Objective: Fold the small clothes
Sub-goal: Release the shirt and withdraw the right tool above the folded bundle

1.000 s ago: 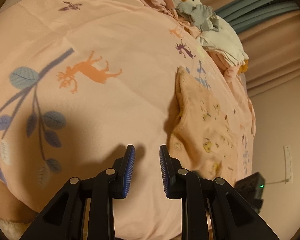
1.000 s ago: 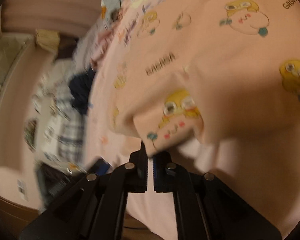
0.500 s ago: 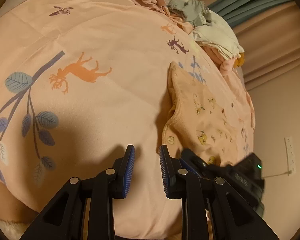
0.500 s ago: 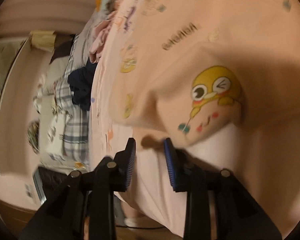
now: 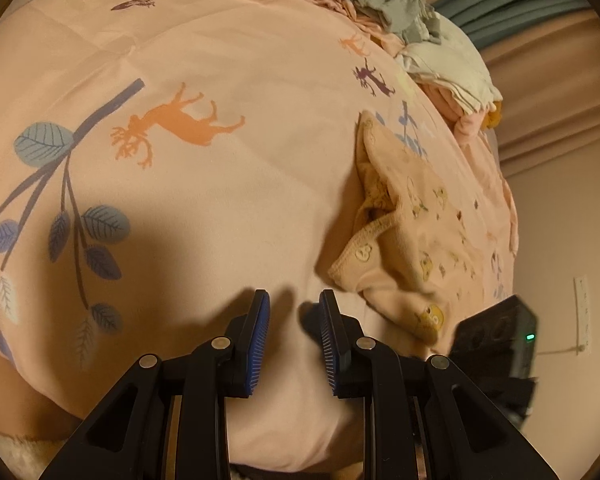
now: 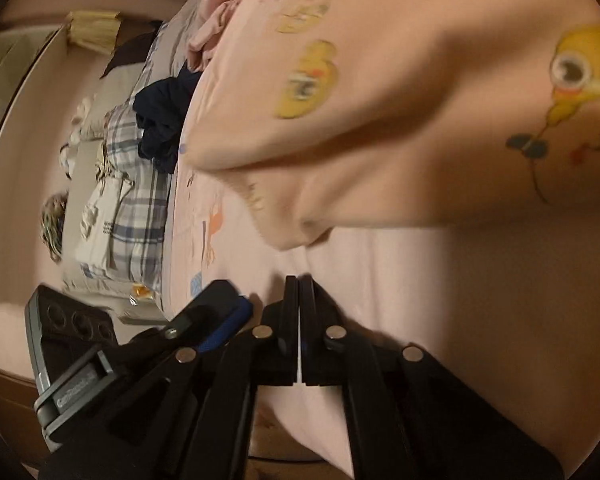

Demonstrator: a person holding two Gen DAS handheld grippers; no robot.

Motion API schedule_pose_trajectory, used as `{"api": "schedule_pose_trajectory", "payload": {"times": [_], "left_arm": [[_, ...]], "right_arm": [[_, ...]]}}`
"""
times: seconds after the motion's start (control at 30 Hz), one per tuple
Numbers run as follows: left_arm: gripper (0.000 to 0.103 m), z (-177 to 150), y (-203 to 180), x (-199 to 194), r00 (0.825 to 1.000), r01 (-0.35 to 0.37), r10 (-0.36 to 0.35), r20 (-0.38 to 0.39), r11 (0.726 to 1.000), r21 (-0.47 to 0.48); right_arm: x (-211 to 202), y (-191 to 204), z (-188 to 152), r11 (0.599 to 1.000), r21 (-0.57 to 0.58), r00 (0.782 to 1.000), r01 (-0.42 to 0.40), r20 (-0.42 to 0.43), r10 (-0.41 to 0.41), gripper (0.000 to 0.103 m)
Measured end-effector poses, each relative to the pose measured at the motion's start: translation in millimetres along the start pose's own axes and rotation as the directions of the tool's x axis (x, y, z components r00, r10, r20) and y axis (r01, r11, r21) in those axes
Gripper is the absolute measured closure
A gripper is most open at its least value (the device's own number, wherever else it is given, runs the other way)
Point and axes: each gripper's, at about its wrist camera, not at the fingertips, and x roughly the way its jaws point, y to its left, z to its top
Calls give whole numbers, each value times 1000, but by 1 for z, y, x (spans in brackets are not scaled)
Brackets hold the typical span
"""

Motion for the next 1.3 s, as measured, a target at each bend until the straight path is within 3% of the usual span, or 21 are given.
{"api": "schedule_pose_trajectory", "payload": {"times": [0.07, 0.2, 0.27, 0.33, 0.37, 0.4, 0.47, 0.57, 0.6, 0.67, 0.73, 0.8, 0.87, 0.93, 1.03, 1.17, 1.23, 1.27, 1.3], "left_arm": [[81, -2, -3, -2, 1000, -9, 9, 6, 1000, 21], [81, -3, -4, -4, 1000, 0, -1, 9, 1000, 24], [73, -4, -1, -2, 1000, 7, -7, -2, 1000, -2], [72, -4, 2, 0, 1000, 21, -22, -16, 999, -30], [72, -5, 2, 0, 1000, 21, -21, -23, 999, -29], [72, -5, 1, 1, 1000, 19, -19, -24, 1000, -22], [72, -6, -2, 2, 1000, 5, -5, -21, 1000, -3], [70, -7, -6, 10, 999, 12, -12, -41, 1000, -8], [64, -7, -7, 12, 998, 37, -38, -53, 999, -19], [56, -8, -11, 20, 989, 119, -122, -77, 992, -45], [55, -7, -15, 28, 983, 160, -165, -84, 985, -62], [55, -6, -19, 38, 980, 183, -188, -67, 980, -80], [54, -4, -22, 45, 981, 184, -189, -49, 979, -91], [54, -1, -21, 51, 965, 257, -262, -21, 958, -127], [54, 3, -18, 58, 953, 300, -303, 10, 937, -181], [51, 3, -13, 63, 942, 335, -329, 64, 917, -218], [51, 7, -16, 67, 946, 325, -316, 76, 916, -234], [57, 11, -21, 69, 953, 302, -294, 66, 926, -227], [74, 14, -28, 71, 963, 268, -262, 55, 943, -199]], "right_arm": [[-15, 2, 3, 1000, -6, 1000, 3, 27, -3, 96], [-53, 31, 20, 994, -110, 984, -25, 174, 44, 96], [-53, 42, 32, 988, -142, 971, 65, 238, -30, 96], [-32, 32, 50, 972, -115, 961, 207, 209, -180, 96], [-21, 22, 55, 968, -85, 960, 236, 173, -219, 97], [-11, 7, 60, 973, -51, 967, 227, 134, -218, 99], [-10, -6, 62, 985, -5, 976, 172, 133, -170, 103], [-31, -13, 63, 995, 72, 987, 67, 138, -77, 96], [-43, -10, 62, 996, 74, 986, 51, 156, -62, 96], [-67, -1, 56, 998, 29, 976, 63, 208, -68, 94], [-86, 10, 47, 992, -10, 956, 124, 269, -117, 86], [-111, 11, 34, 985, -15, 928, 174, 336, -159, 73], [-129, 3, 26, 983, -7, 919, 184, 357, -170, 73], [-142, -4, 20, 978, 7, 907, 206, 373, -194, 73], [-158, -16, 14, 962, 24, 878, 271, 403, -257, 73], [-161, -27, 20, 949, 42, 865, 312, 401, -302, 72], [-162, -34, 24, 949, 54, 867, 311, 393, -307, 72], [-163, -39, 27, 950, 56, 869, 309, 388, -305, 72], [-161, -41, 31, 948, 56, 871, 312, 381, -309, 73]]}}
